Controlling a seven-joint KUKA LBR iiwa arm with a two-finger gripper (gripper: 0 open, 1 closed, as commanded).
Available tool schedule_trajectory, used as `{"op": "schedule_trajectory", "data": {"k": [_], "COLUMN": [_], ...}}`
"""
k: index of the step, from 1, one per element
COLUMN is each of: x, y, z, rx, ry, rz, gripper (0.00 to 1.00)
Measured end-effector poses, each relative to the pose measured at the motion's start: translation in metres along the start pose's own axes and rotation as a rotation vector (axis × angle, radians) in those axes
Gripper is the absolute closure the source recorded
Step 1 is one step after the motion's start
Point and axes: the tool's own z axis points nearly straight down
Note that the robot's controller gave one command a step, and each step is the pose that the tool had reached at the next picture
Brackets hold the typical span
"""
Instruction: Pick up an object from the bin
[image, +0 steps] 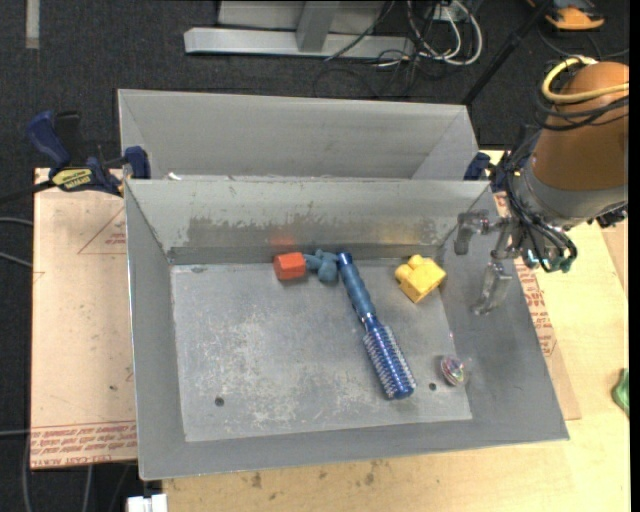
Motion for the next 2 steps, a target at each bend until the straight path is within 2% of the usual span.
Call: {"op": "schedule_trajectory", "data": {"k": [1,2], "x": [0.042,0.071], "y": [0.075,0.155], "z": [0.15,0.114], "rx": [-0.002,-0.003], "ry": [0.001,-0.007], "rz": [-0.035,-0.111], "gripper": [0.0,0.0]}}
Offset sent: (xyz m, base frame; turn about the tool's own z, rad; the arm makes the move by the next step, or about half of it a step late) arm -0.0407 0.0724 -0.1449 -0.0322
